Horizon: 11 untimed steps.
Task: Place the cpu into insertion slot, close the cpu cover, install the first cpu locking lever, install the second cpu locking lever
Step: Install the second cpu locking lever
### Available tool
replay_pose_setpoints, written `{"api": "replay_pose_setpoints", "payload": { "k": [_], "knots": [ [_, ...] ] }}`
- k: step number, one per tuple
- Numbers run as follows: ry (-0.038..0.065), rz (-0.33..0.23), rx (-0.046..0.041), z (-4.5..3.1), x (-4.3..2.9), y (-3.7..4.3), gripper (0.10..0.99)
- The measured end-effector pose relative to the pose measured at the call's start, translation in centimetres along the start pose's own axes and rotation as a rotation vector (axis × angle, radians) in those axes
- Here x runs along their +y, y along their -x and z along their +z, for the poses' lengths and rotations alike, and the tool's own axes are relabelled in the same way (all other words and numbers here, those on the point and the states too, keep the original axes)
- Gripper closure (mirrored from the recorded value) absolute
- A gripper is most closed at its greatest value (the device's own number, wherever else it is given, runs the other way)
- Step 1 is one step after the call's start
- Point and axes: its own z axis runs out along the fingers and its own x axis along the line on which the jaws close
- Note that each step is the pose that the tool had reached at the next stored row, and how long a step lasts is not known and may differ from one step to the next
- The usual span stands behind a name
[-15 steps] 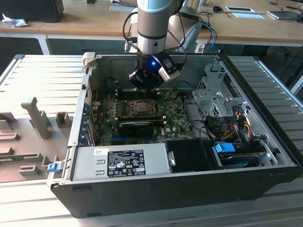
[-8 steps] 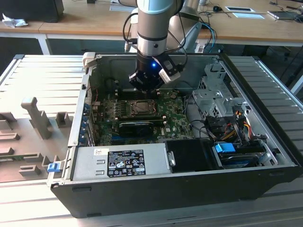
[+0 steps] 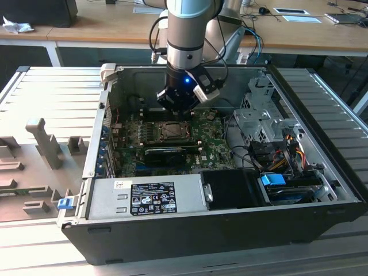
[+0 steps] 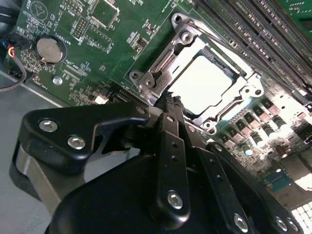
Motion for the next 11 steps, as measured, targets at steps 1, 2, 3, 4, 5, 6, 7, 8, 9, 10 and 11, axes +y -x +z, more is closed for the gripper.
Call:
{"api": "replay_pose_setpoints", "payload": {
  "k": [1, 2, 3, 4, 5, 6, 7, 8, 9, 10, 11],
  "knots": [
    [0.000, 0.000, -0.0001, -0.13, 0.00, 0.00, 0.980],
    [0.000, 0.000, -0.0001, -0.32, 0.01, 0.01, 0.980],
    [0.000, 0.000, -0.0002, -0.65, 0.03, 0.01, 0.980],
    [0.000, 0.000, -0.0003, -0.74, -0.01, 0.01, 0.980],
    [0.000, 0.000, -0.0002, -0.75, -0.34, -0.04, 0.980],
    [0.000, 0.000, -0.0002, -0.76, -0.61, -0.07, 0.980],
    [0.000, 0.000, -0.0001, -0.77, -0.89, -0.11, 0.980],
    [0.000, 0.000, -0.0001, -0.79, -1.43, -0.19, 0.980],
    [0.000, 0.000, -0.0001, -0.81, -1.76, -0.24, 0.980],
    [0.001, 0.000, -0.0002, -0.82, -1.94, -0.27, 0.980],
    [0.000, 0.000, -0.0002, -1.07, -2.04, -0.28, 0.980]
  ]
}}
